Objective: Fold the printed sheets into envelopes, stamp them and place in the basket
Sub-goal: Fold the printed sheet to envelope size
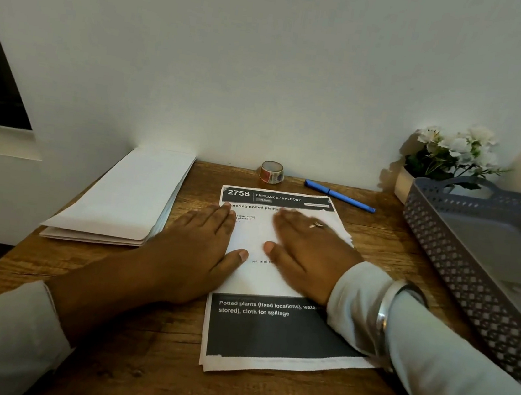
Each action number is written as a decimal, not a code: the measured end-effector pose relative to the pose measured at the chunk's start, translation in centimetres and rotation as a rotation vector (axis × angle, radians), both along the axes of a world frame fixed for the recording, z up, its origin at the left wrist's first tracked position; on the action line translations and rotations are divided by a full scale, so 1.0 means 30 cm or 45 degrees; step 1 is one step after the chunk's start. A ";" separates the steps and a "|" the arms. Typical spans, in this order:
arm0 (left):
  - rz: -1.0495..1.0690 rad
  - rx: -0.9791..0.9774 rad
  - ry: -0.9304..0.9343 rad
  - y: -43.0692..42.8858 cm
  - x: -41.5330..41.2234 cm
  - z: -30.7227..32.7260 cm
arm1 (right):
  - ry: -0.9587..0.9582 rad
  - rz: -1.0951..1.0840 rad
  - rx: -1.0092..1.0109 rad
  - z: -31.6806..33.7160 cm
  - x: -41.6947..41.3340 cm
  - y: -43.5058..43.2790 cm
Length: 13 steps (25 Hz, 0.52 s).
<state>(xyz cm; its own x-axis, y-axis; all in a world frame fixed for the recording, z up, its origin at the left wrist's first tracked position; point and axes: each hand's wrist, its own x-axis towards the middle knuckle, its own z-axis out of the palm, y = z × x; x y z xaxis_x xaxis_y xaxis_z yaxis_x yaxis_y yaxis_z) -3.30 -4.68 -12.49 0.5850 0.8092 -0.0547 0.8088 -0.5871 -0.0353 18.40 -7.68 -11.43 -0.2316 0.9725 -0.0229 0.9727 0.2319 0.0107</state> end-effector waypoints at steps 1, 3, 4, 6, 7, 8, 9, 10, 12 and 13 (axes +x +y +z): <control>-0.001 0.000 0.015 -0.004 0.001 0.001 | 0.022 0.084 -0.010 -0.005 -0.026 -0.012; 0.010 -0.010 0.030 -0.006 0.003 0.003 | 0.047 0.141 -0.066 -0.003 -0.033 -0.013; 0.021 -0.018 0.029 -0.007 0.003 0.003 | 0.056 0.114 -0.079 0.001 -0.013 -0.003; 0.033 -0.030 0.024 -0.004 0.001 0.007 | 0.061 -0.050 -0.074 0.009 0.058 0.029; 0.028 -0.037 0.026 -0.004 0.000 0.008 | 0.050 -0.145 -0.073 0.011 0.094 0.038; 0.023 -0.047 0.031 -0.005 -0.001 0.012 | 0.034 -0.212 -0.076 0.012 0.120 0.044; 0.023 -0.057 0.042 -0.005 -0.003 0.015 | 0.019 -0.245 -0.091 0.009 0.132 0.047; 0.030 -0.062 0.056 -0.007 -0.002 0.016 | 0.012 -0.258 -0.110 0.005 0.133 0.047; 0.042 -0.046 0.083 -0.007 0.016 0.020 | 0.020 -0.260 -0.109 0.003 0.118 0.049; 0.034 -0.037 0.093 -0.001 0.035 0.021 | 0.024 -0.263 -0.107 0.002 0.113 0.050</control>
